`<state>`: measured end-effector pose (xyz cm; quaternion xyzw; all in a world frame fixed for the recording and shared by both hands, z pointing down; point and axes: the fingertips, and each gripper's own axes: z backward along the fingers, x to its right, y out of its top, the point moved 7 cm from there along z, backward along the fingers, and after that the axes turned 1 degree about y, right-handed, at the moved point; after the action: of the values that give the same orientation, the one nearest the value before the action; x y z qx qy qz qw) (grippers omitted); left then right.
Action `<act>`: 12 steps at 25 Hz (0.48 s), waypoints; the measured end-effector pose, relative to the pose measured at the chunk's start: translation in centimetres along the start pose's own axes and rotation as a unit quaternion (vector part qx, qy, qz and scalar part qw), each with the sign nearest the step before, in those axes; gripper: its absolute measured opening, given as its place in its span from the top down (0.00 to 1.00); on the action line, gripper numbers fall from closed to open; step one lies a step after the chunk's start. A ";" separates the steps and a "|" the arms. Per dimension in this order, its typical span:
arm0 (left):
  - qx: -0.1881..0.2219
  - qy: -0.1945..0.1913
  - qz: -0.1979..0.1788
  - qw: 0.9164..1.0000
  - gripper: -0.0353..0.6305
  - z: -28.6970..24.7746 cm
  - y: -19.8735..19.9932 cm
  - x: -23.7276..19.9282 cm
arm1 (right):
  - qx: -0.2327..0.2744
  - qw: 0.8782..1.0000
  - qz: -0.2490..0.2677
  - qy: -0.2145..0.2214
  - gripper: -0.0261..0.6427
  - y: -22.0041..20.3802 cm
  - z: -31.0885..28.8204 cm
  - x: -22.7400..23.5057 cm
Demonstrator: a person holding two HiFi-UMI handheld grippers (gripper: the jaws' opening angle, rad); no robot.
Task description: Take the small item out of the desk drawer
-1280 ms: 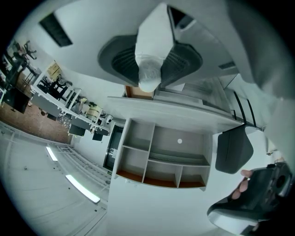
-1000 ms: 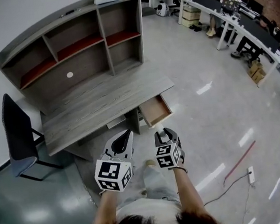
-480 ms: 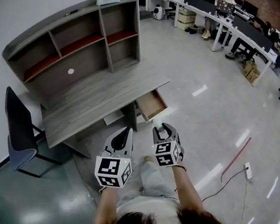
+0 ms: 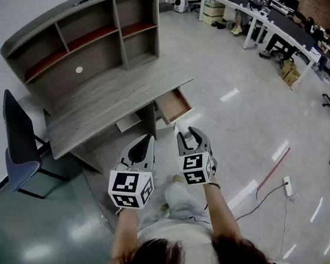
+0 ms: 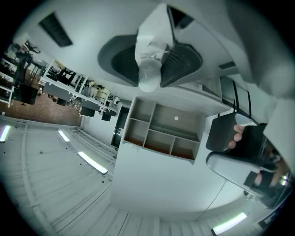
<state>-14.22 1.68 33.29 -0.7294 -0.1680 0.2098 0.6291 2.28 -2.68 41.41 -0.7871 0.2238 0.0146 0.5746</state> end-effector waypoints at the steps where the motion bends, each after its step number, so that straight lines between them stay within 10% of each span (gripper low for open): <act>1: 0.000 0.000 0.001 1.000 0.92 0.0 0.0 0.1 | 0.005 1.000 0.001 -0.001 0.72 0.3 0.4 0.0; 12: 0.007 -0.006 0.007 1.000 0.92 -0.6 0.4 0.8 | 0.043 0.999 0.016 -0.009 0.72 2.3 2.2 0.3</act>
<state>-13.22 1.49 32.93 -0.7247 -0.1648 0.2195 0.6321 2.25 -1.30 38.46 -0.7581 0.2317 0.0209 0.6092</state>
